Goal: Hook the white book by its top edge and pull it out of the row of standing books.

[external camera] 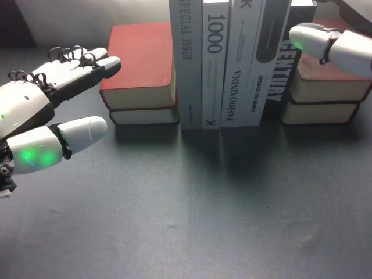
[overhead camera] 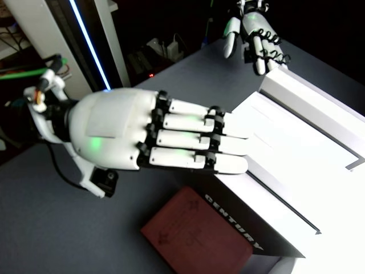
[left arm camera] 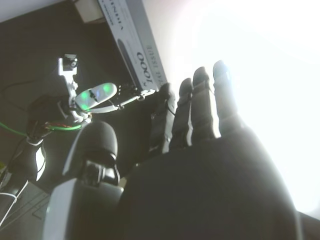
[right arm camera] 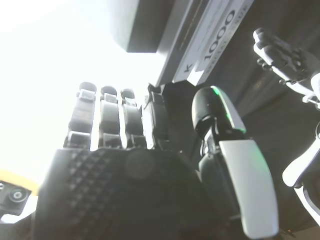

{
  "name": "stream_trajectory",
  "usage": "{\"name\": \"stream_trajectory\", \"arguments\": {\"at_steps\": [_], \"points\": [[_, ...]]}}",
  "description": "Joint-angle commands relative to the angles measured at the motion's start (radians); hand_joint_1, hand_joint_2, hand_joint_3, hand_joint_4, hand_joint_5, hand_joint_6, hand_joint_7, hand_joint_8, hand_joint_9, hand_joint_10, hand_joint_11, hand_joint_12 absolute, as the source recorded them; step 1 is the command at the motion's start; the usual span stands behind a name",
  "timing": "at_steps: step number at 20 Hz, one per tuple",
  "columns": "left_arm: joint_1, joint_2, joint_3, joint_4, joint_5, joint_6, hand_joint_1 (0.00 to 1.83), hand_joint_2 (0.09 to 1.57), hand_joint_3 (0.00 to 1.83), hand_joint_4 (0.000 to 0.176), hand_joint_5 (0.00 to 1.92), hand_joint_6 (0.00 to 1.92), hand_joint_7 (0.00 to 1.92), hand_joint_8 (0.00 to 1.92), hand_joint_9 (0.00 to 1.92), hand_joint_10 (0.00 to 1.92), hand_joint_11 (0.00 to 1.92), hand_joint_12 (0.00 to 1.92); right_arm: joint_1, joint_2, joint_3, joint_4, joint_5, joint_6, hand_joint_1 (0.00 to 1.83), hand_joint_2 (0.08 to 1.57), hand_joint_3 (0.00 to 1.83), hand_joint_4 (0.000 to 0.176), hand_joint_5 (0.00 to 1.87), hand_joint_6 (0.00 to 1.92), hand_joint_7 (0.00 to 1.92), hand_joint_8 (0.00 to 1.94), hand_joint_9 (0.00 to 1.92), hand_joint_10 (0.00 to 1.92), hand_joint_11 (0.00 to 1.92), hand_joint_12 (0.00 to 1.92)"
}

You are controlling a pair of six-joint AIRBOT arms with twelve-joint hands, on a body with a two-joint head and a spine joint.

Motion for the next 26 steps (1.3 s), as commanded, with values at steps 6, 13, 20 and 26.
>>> {"name": "stream_trajectory", "arguments": {"at_steps": [6,13,20,26], "points": [[0.007,0.002,-0.003,-0.037,-0.143,-0.007,0.05,1.47,0.00,0.025,0.12,0.00,0.00,0.00,0.00,0.00,0.00,0.00,-0.011,0.033,-0.053,-0.002,0.142,0.001,0.55,1.50,0.01,0.143,0.35,1.89,0.09,0.01,0.00,0.00,0.00,0.00],[0.030,0.007,-0.008,-0.073,-0.168,-0.007,0.06,1.45,0.00,0.000,0.10,0.00,0.00,0.00,0.02,0.01,0.00,0.00,-0.184,0.091,-0.147,-0.067,0.288,0.085,0.26,1.47,0.00,0.000,0.34,0.79,0.10,0.01,0.00,0.00,0.00,0.43],[0.033,0.010,-0.012,-0.085,-0.180,-0.006,0.03,1.45,0.00,0.020,0.08,0.00,0.00,0.00,0.00,0.00,0.00,0.00,-0.324,0.100,-0.191,-0.102,0.354,0.174,0.18,1.49,0.00,0.000,0.31,0.70,0.11,0.00,0.00,0.00,0.00,0.00],[0.035,0.011,-0.013,-0.089,-0.184,-0.006,0.12,1.45,0.00,0.000,0.12,0.01,0.00,0.00,0.01,0.00,0.00,0.00,-0.403,0.103,-0.223,-0.127,0.367,0.216,0.27,1.45,0.00,0.000,0.40,0.62,0.15,0.01,0.00,0.00,0.00,0.00]]}}
